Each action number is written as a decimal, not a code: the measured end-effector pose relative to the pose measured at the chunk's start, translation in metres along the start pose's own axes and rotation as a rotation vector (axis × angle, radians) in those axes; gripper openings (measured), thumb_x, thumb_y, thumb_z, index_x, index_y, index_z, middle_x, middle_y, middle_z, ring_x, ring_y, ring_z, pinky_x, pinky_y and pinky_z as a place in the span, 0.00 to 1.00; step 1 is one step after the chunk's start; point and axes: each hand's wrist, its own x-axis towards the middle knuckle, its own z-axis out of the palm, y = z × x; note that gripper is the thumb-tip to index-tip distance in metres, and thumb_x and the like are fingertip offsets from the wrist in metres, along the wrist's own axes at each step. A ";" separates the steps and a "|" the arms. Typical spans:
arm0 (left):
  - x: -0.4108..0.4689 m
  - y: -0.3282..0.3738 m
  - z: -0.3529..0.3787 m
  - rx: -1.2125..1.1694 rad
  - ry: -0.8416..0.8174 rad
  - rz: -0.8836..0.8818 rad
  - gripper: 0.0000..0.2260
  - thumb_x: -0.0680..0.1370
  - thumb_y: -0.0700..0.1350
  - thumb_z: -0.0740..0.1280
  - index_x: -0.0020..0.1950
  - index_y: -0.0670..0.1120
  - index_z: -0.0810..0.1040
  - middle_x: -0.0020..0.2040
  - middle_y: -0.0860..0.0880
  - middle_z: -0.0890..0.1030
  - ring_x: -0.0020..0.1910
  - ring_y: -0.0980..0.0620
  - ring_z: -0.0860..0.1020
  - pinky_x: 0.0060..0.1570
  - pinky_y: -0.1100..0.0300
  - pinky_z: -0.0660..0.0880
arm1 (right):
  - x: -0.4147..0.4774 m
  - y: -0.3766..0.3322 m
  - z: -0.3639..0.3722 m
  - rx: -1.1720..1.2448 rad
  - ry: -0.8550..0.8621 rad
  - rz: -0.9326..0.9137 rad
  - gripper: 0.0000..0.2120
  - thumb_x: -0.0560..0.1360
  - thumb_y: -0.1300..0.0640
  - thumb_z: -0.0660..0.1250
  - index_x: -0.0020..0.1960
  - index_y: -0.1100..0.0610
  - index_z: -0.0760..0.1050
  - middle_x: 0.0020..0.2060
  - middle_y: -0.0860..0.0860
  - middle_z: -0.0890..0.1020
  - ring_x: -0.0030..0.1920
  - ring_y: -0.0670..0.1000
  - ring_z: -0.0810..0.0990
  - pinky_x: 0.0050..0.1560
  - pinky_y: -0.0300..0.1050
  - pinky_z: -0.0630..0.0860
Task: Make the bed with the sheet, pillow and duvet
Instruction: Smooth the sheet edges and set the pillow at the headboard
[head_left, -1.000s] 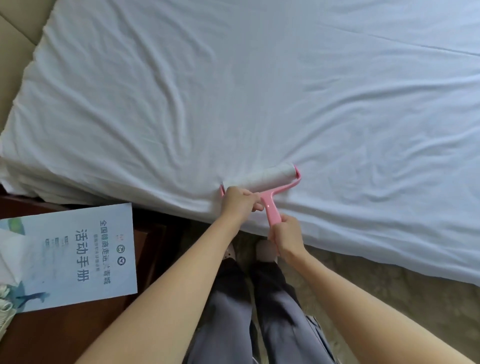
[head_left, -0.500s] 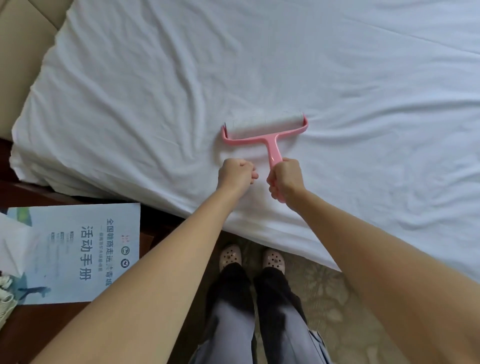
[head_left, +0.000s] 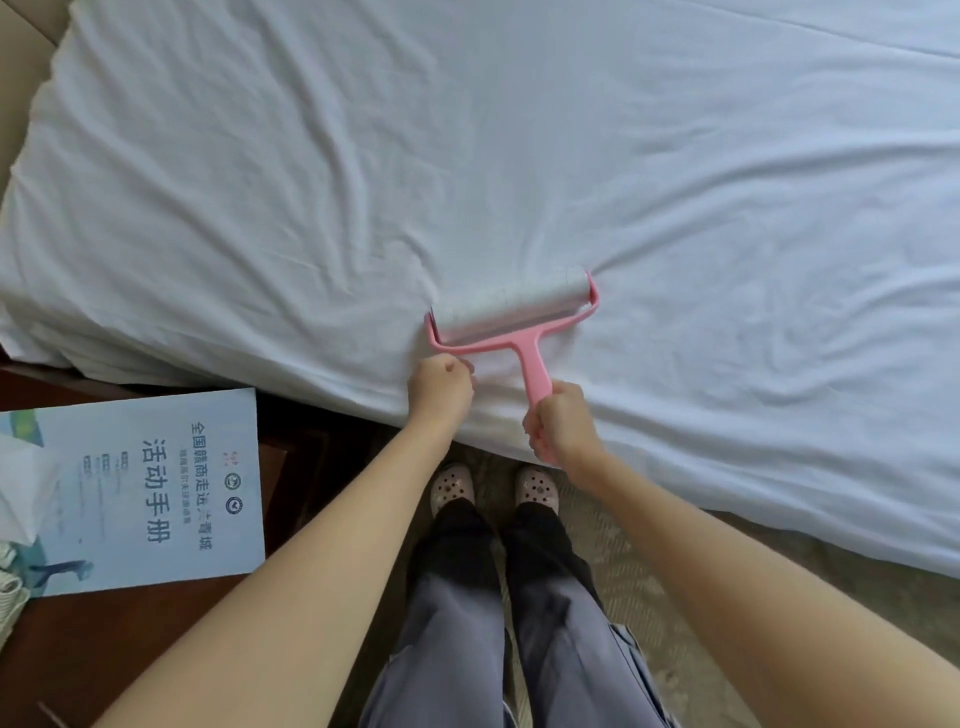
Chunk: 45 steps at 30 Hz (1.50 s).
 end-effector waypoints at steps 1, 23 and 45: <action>-0.005 -0.003 0.004 0.007 -0.010 -0.003 0.10 0.80 0.39 0.56 0.45 0.43 0.76 0.48 0.44 0.78 0.48 0.47 0.77 0.50 0.55 0.74 | -0.005 0.008 -0.001 -0.006 -0.009 0.002 0.12 0.67 0.76 0.54 0.35 0.60 0.65 0.33 0.56 0.67 0.27 0.51 0.64 0.21 0.37 0.60; -0.032 0.018 0.048 0.295 -0.023 0.281 0.13 0.80 0.38 0.55 0.58 0.40 0.78 0.56 0.43 0.80 0.56 0.46 0.77 0.52 0.60 0.71 | -0.024 0.017 -0.040 0.136 0.209 -0.201 0.08 0.68 0.67 0.60 0.32 0.60 0.65 0.26 0.53 0.65 0.25 0.50 0.62 0.23 0.38 0.59; -0.066 -0.013 0.076 -0.140 -0.297 -0.090 0.10 0.78 0.43 0.65 0.50 0.38 0.81 0.44 0.47 0.82 0.46 0.51 0.79 0.44 0.64 0.75 | -0.029 0.092 -0.051 0.090 -0.090 -0.172 0.38 0.79 0.39 0.53 0.45 0.78 0.71 0.16 0.46 0.64 0.18 0.44 0.61 0.20 0.33 0.58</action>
